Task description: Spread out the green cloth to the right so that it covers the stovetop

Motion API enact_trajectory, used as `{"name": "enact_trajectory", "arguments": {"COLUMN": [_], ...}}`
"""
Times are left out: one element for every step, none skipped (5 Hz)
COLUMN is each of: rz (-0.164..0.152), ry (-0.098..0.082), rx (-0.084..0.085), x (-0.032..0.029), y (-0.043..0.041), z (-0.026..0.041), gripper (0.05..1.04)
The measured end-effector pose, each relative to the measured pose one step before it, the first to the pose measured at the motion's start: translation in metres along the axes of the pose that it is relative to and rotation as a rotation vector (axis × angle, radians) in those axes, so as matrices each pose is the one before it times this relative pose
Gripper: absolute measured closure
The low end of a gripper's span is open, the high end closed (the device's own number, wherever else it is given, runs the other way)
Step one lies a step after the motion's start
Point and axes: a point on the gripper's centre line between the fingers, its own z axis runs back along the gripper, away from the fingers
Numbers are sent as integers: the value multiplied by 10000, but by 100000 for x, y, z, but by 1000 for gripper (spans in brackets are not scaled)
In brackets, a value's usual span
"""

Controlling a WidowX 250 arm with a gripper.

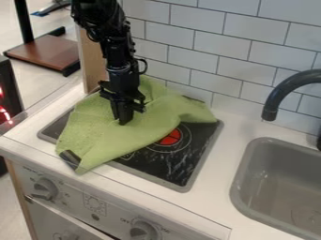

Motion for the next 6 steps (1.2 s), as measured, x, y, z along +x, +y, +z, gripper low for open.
{"name": "enact_trajectory", "arguments": {"rz": [-718,-1192,-972,-1224,-1155,-592], "ry": [-523,-244,-220,46,105,4], "rx": [-136,-341,-444,-489,-471,-320], "x": [457,736,627,713,929,-69], "y": [-1710,-3461,-2825,-2979,-3020,-1146], "z": [1668,461,-67,-836,-969,-584], "gripper": [1035,1035,1035,1035,1035,1035]}}
